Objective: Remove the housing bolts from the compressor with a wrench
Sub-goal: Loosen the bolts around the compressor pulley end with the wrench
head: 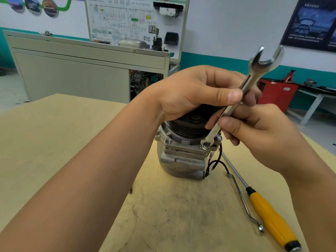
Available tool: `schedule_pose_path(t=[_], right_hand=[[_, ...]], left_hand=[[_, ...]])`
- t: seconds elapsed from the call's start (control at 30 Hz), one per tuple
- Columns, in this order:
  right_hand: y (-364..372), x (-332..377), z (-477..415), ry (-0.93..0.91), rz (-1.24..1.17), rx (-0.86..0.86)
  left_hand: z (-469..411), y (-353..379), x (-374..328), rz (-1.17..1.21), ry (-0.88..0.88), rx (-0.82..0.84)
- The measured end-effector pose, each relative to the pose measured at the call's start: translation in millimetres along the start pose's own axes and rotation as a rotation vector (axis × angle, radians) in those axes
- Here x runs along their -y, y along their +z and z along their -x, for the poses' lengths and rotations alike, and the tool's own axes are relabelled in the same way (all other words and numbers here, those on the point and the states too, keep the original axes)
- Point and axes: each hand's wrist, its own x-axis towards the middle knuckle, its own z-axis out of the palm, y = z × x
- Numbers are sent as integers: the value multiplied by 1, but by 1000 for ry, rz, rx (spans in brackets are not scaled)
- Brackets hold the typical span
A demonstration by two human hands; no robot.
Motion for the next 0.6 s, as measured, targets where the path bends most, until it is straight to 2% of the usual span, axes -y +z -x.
schedule_pose_path(t=[0.23, 0.4, 0.6], right_hand=[[6, 0, -2, 36, 74, -23], [15, -2, -5, 115, -31, -163], [9, 3, -5, 117, 0, -62]], left_hand=[[-1, 0, -3, 5, -35, -1], [-2, -2, 4, 59, 32, -71], [-2, 2, 2, 75, 31, -88]])
